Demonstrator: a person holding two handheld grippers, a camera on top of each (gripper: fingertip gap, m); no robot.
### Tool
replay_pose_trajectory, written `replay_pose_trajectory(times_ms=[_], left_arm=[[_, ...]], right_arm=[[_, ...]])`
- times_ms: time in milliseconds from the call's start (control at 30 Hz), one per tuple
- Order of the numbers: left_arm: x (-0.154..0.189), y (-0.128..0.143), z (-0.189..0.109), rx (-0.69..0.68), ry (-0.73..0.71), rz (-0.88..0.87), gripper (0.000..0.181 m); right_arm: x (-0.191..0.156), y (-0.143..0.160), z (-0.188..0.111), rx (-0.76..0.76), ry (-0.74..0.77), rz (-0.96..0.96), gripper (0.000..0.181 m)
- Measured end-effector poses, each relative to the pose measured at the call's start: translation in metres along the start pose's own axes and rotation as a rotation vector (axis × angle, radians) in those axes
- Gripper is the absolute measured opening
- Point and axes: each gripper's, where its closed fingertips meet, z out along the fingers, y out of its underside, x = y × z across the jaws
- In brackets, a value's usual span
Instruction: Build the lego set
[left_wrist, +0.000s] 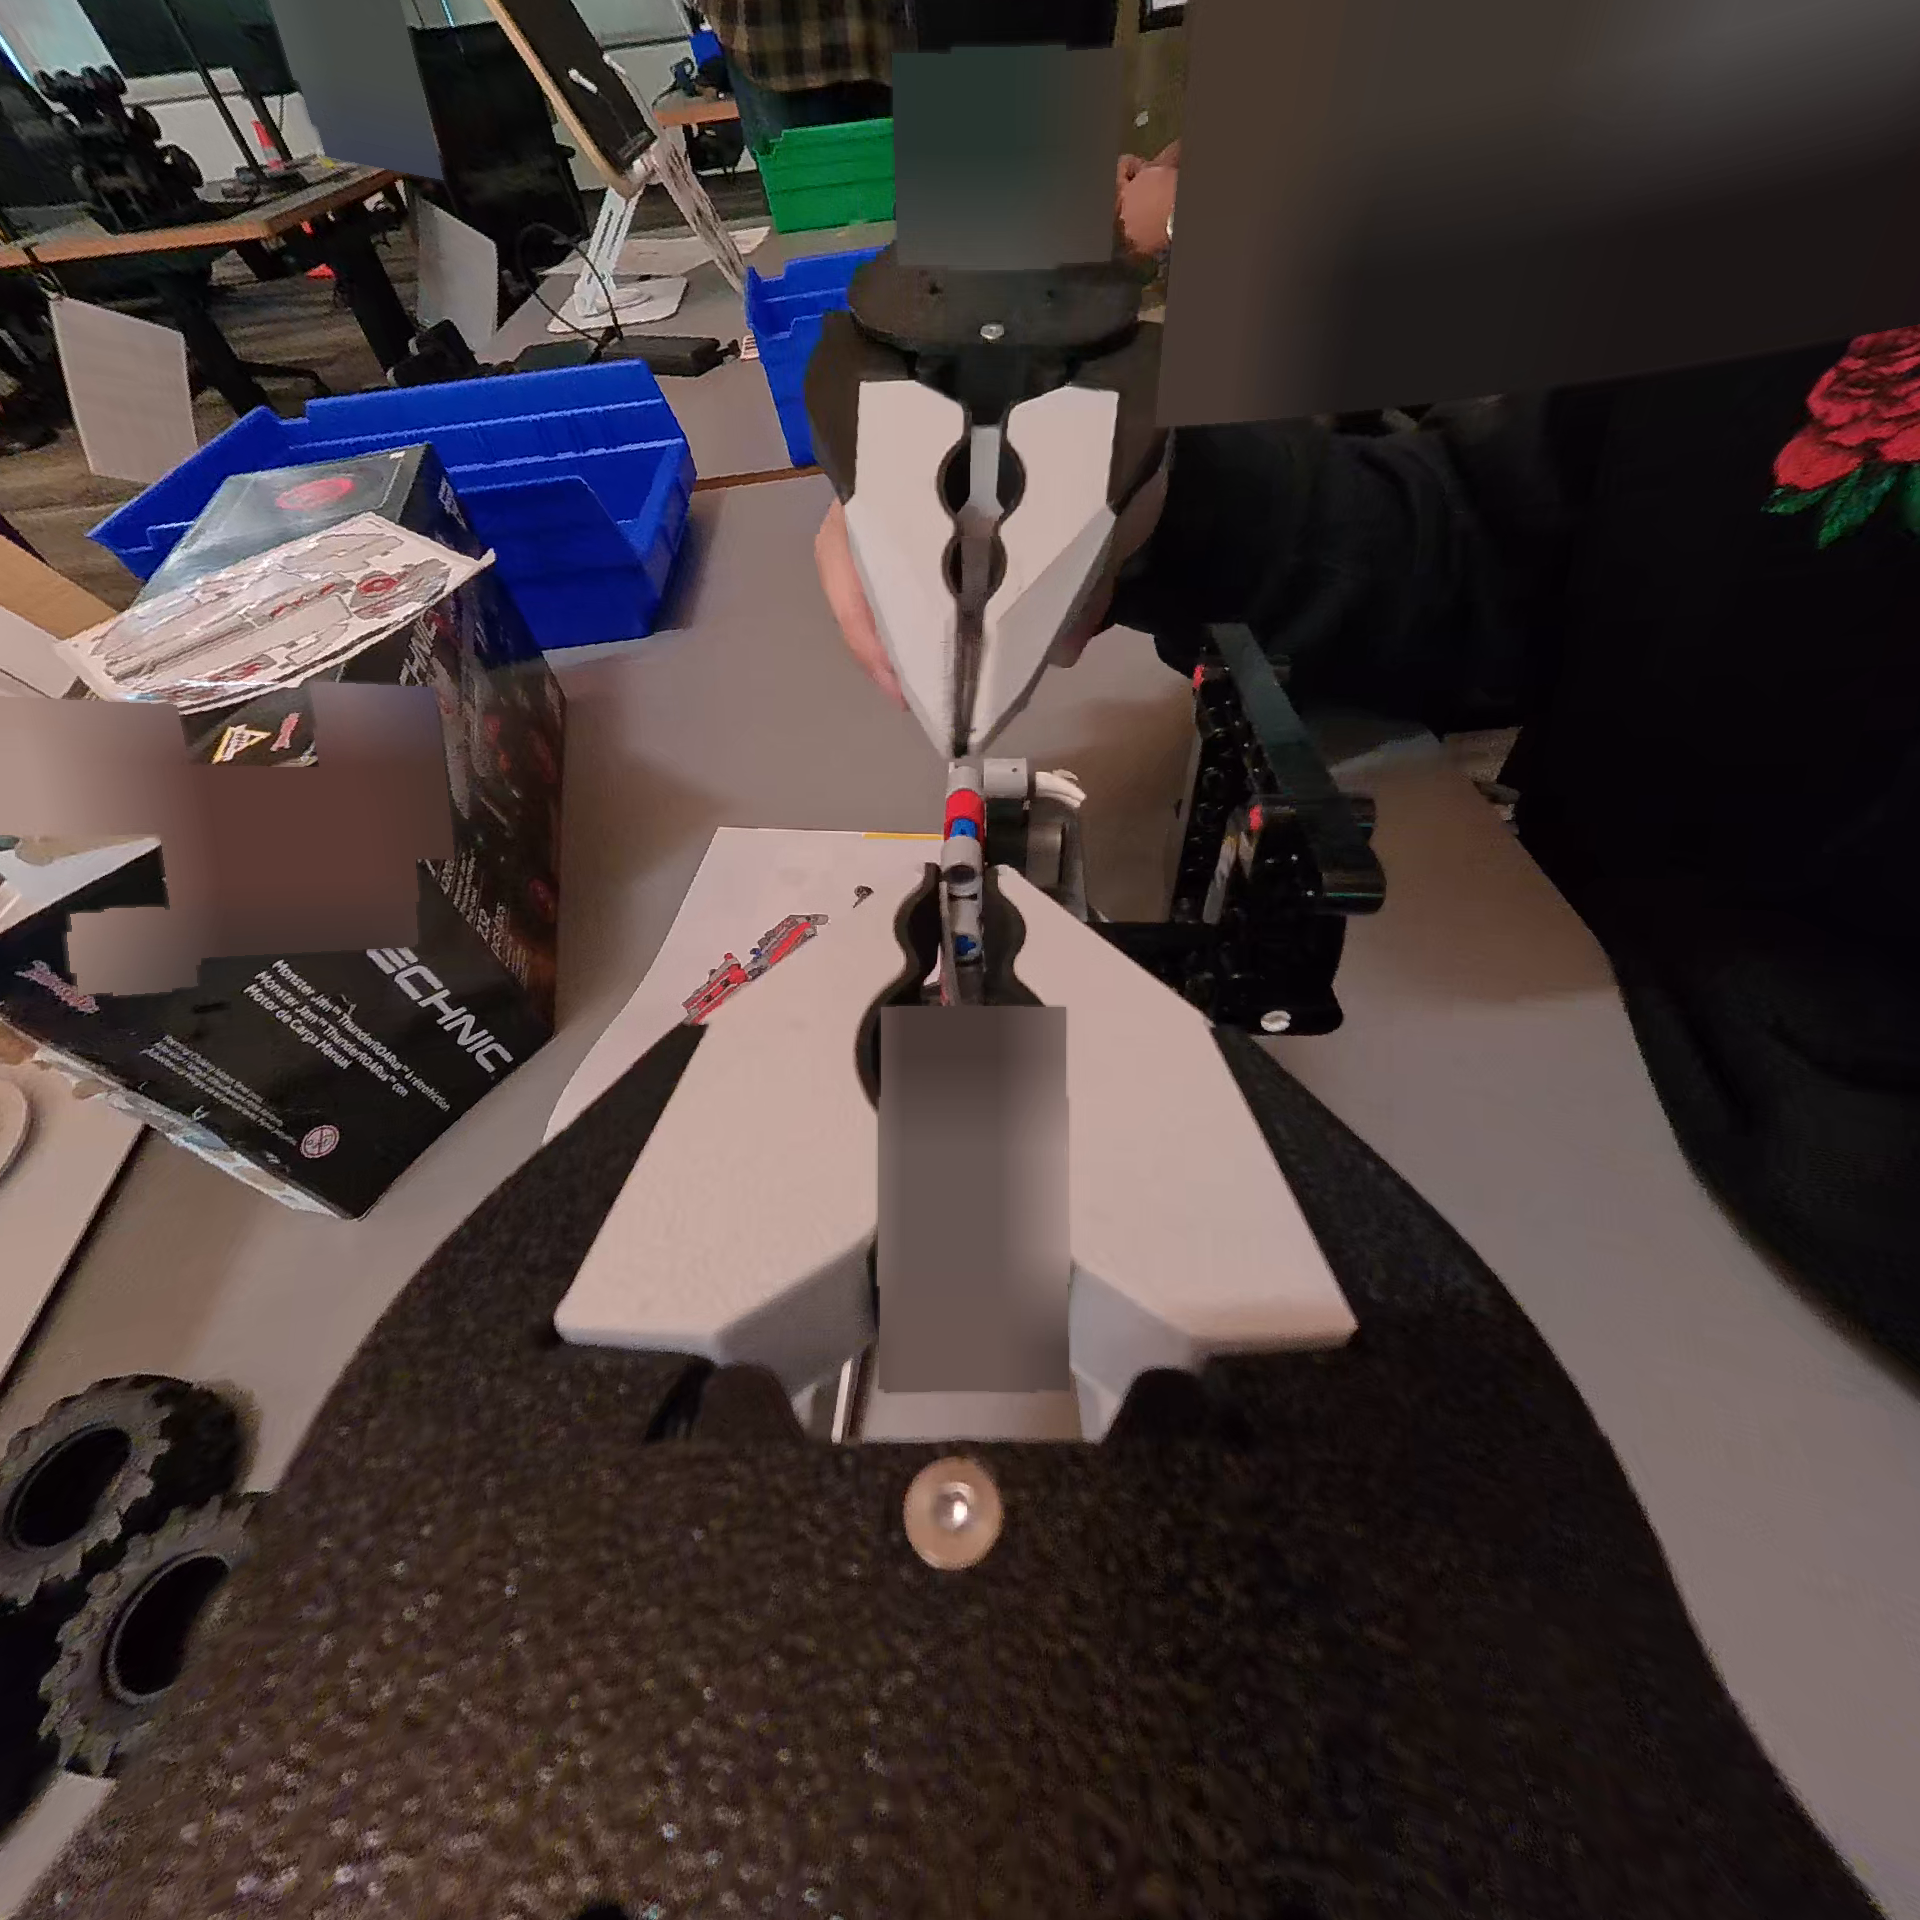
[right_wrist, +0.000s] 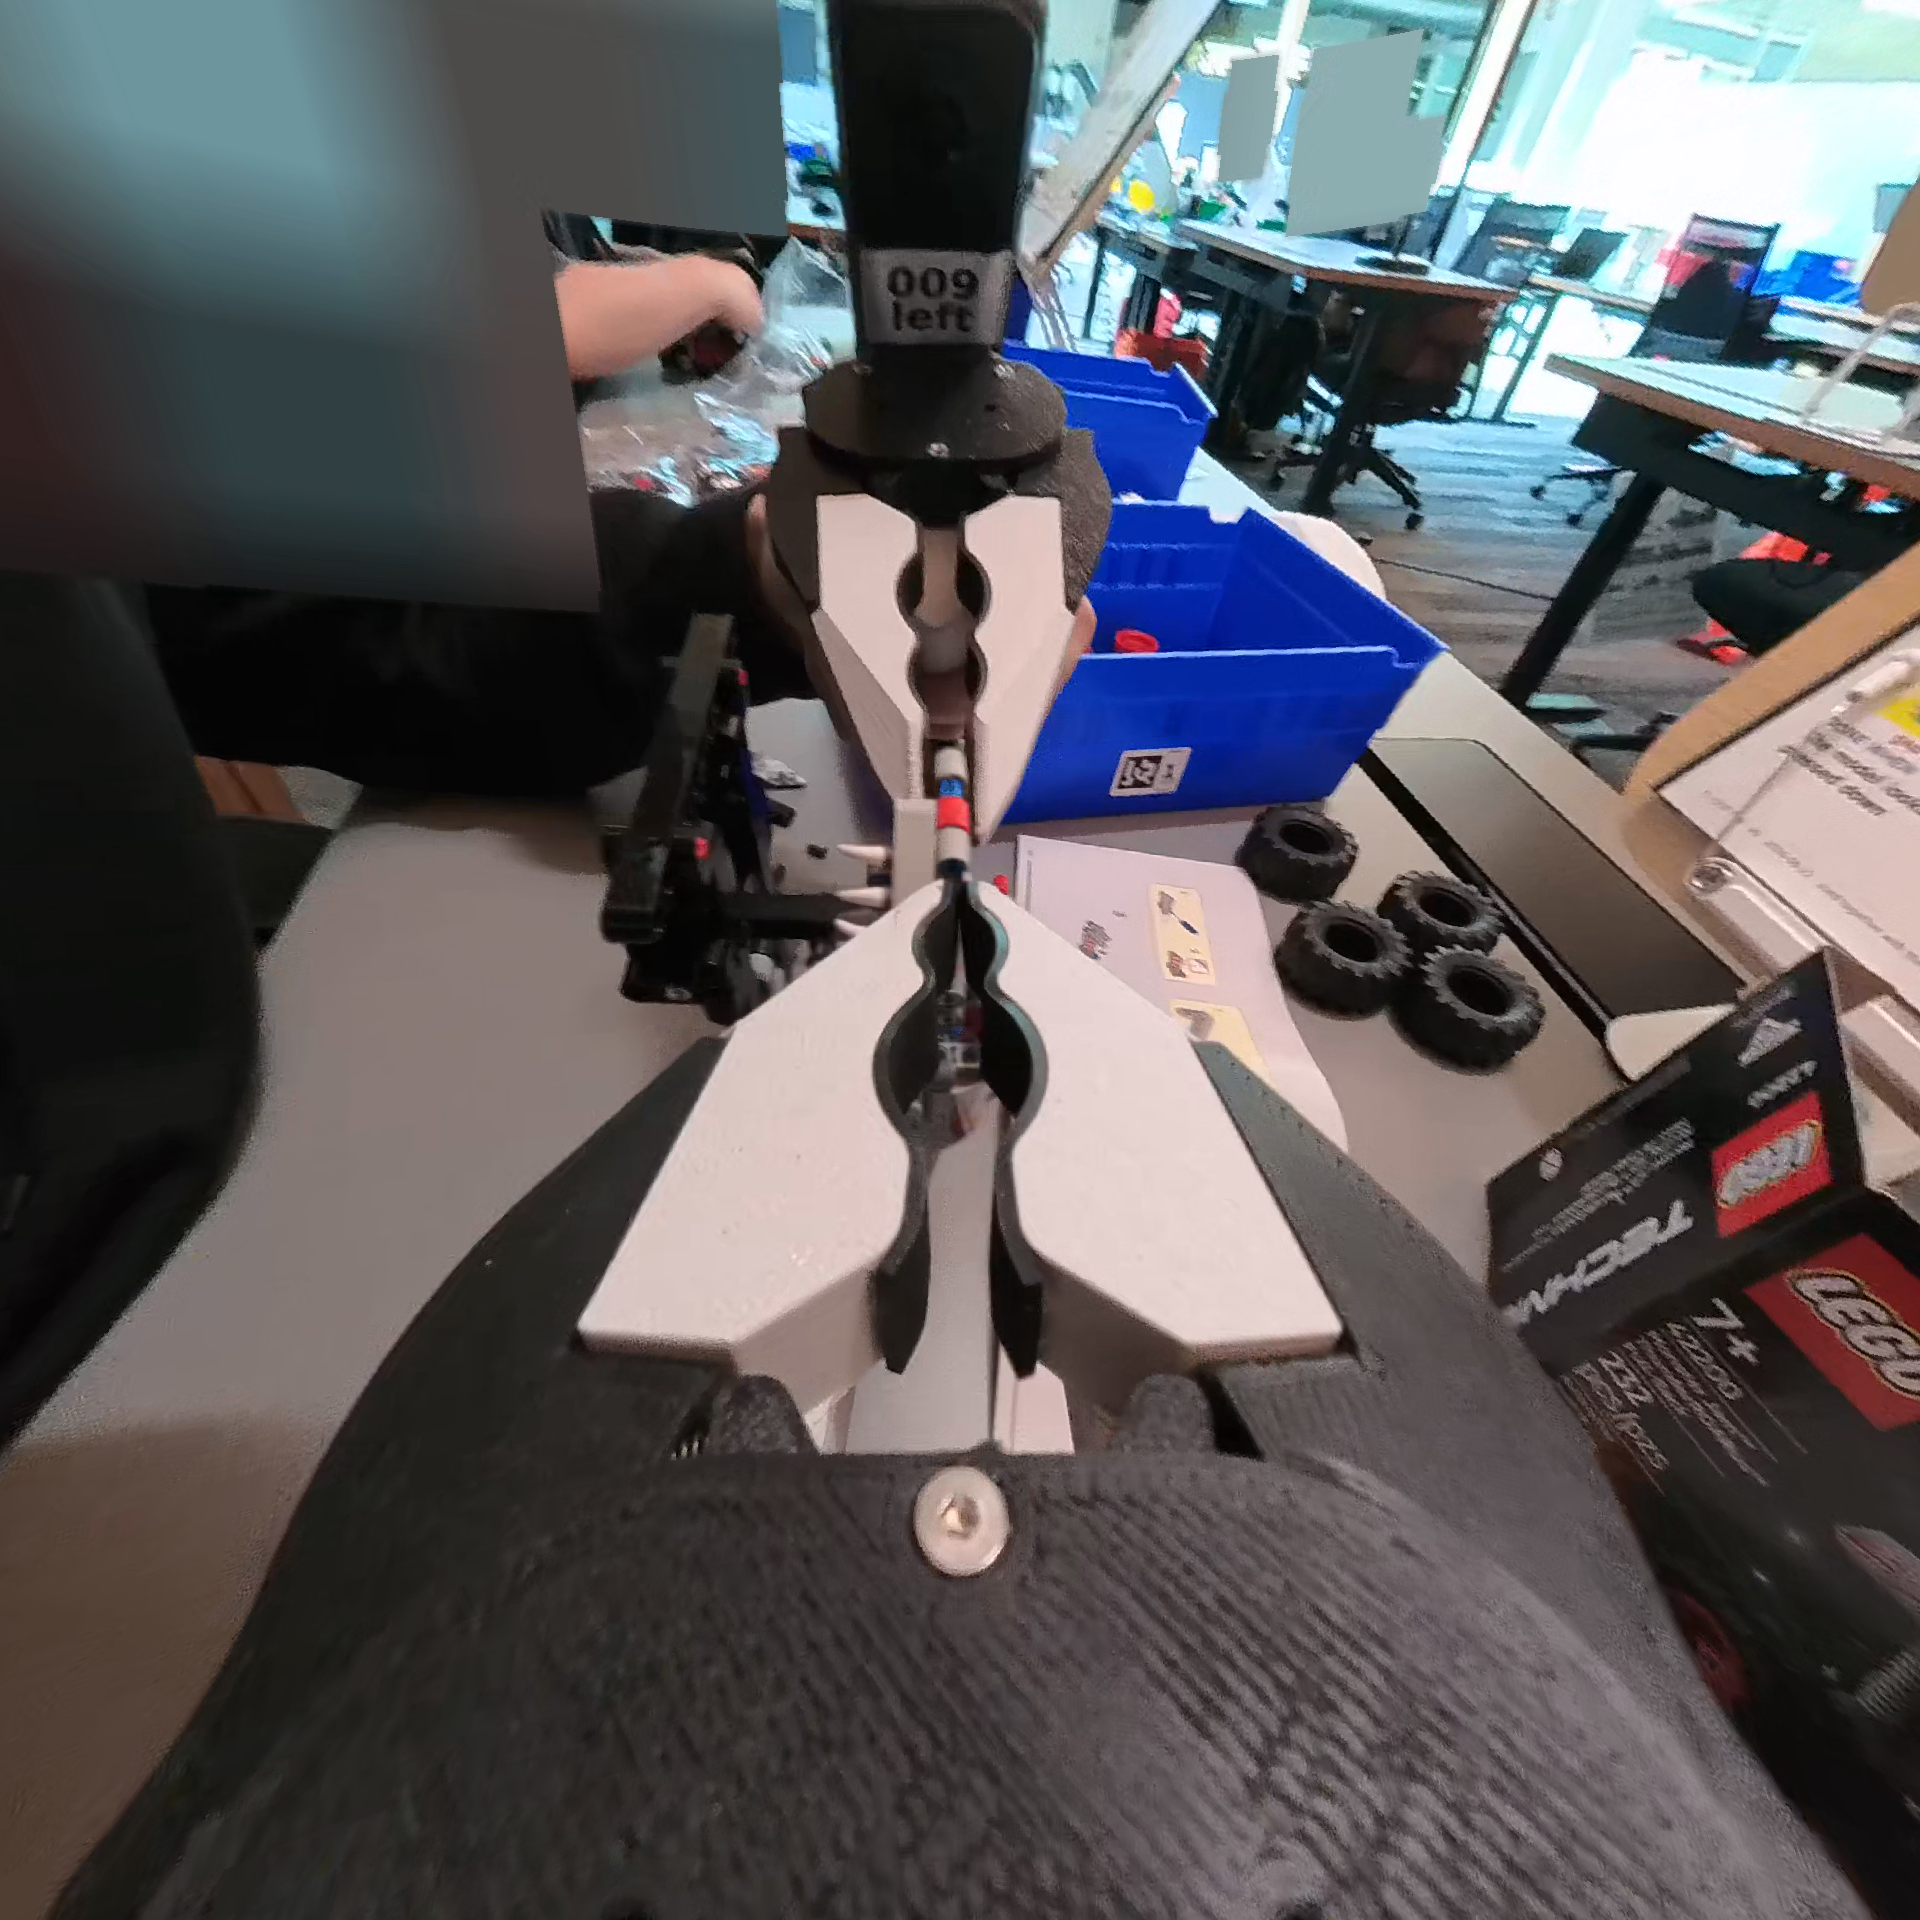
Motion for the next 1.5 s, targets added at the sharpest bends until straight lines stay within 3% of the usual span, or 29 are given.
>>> replay_pose_trajectory(times_ms=[533, 767, 1233, 1500], left_arm=[[0.002, 0.000, 0.001, -0.016, 0.003, 0.035, 0.005], [0.000, 0.000, 0.001, -0.033, -0.020, 0.053, 0.004], [-0.002, 0.005, 0.001, -0.098, -0.017, 0.042, 0.004], [0.002, 0.001, 0.007, -0.046, 0.008, 0.026, 0.004]], right_arm=[[0.003, 0.000, 0.001, -0.049, -0.032, -0.178, 0.009], [0.001, 0.000, 0.007, -0.064, -0.112, -0.168, 0.000], [0.001, 0.000, 0.011, -0.047, -0.158, -0.097, 0.000], [-0.001, 0.001, 0.005, -0.076, -0.150, -0.128, 0.000]])
